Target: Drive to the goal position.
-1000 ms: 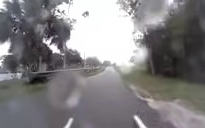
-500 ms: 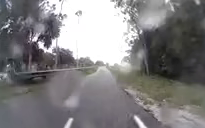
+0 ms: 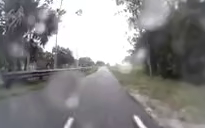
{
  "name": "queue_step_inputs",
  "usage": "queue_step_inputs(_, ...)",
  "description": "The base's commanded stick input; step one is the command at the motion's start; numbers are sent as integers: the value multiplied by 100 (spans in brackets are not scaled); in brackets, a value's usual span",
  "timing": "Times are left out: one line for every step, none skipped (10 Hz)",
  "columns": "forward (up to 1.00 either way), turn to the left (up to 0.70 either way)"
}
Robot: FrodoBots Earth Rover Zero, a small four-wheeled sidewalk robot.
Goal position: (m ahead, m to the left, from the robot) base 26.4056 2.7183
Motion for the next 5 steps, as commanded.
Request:
queue_step_inputs(85,0)
queue_step_inputs(85,0)
queue_step_inputs(85,0)
queue_step_inputs(85,0)
queue_step_inputs(85,0)
